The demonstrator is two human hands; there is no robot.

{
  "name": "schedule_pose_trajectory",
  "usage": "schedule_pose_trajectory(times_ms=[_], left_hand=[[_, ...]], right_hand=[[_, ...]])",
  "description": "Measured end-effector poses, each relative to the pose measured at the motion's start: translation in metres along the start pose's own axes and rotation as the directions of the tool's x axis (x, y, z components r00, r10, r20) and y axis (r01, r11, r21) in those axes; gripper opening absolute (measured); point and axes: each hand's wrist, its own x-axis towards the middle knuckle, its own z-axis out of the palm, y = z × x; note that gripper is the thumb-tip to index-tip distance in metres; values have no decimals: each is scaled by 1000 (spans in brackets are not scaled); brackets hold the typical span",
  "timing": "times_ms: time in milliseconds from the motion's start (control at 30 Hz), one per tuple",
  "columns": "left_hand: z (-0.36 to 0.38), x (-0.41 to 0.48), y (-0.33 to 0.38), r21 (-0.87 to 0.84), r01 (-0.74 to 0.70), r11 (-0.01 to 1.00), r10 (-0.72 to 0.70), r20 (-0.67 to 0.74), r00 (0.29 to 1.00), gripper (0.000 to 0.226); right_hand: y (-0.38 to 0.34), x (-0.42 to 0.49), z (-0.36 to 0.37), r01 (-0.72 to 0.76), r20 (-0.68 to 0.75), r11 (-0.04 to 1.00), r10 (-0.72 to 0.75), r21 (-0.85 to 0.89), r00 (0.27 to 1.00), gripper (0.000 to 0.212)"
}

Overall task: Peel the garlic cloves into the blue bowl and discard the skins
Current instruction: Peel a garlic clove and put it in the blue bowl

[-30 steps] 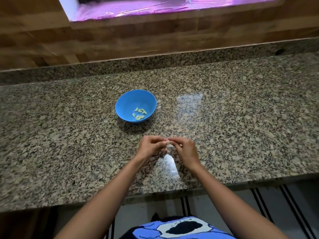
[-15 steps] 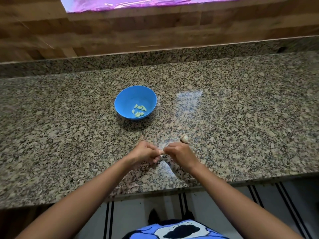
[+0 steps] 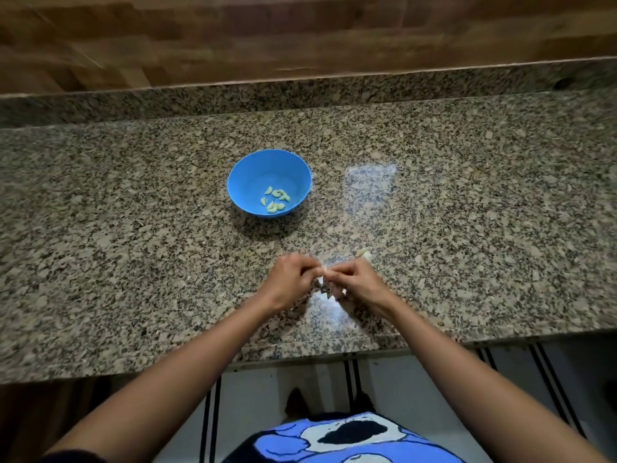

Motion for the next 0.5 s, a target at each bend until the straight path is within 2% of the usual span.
schedule_pose_trajectory(times_ms=[33, 67, 100, 133, 167, 200, 233, 267, 300, 333, 400, 467, 500], left_hand=[[2, 1, -1, -132, 201, 971, -189, 97, 977, 18], [2, 1, -3, -297, 387, 873, -340, 199, 919, 20], [0, 2, -1, -478, 539, 694, -433, 322, 842, 20], [-2, 2, 0, -622, 620, 479, -455, 428, 781, 18], [-4, 1, 1, -701, 636, 324, -447, 479, 755, 17], [-5, 1, -1, -739, 617, 269, -430, 482, 764, 16], [-5, 1, -5, -745, 570, 346, -415, 423, 805, 14], [-4, 2, -7, -683, 478, 553, -391, 294, 872, 13], [-1, 1, -11, -536, 357, 765, -340, 135, 931, 13], [3, -1, -15, -367, 261, 893, -278, 5, 960, 13], [8, -3, -17, -186, 199, 962, -218, -90, 972, 12], [11, -7, -16, -111, 184, 977, -198, -134, 971, 20], [12, -8, -13, -126, 176, 976, -195, -157, 968, 21]], right_hand=[[3, 4, 1, 106, -83, 932, -143, -346, 986, 16], [4, 6, 2, 174, -95, 803, -275, -570, 957, 19], [4, 6, 2, 235, -73, 714, -372, -660, 925, 24], [4, 6, 1, 304, -48, 663, -458, -684, 888, 29], [5, 5, 0, 353, -36, 630, -518, -692, 855, 30], [3, 5, 0, 361, -49, 633, -535, -685, 844, 26], [0, 4, -1, 329, -91, 678, -505, -657, 858, 21], [-2, 2, -1, 277, -136, 749, -438, -602, 889, 18], [-4, 1, 0, 220, -174, 830, -351, -513, 920, 18], [-5, -1, 1, 165, -204, 904, -260, -394, 944, 17], [-2, -3, 2, 73, -213, 968, -126, -238, 969, 15], [2, -4, 3, 28, -189, 968, -77, -250, 979, 15], [4, -5, 4, 9, -176, 966, -57, -257, 983, 15]])
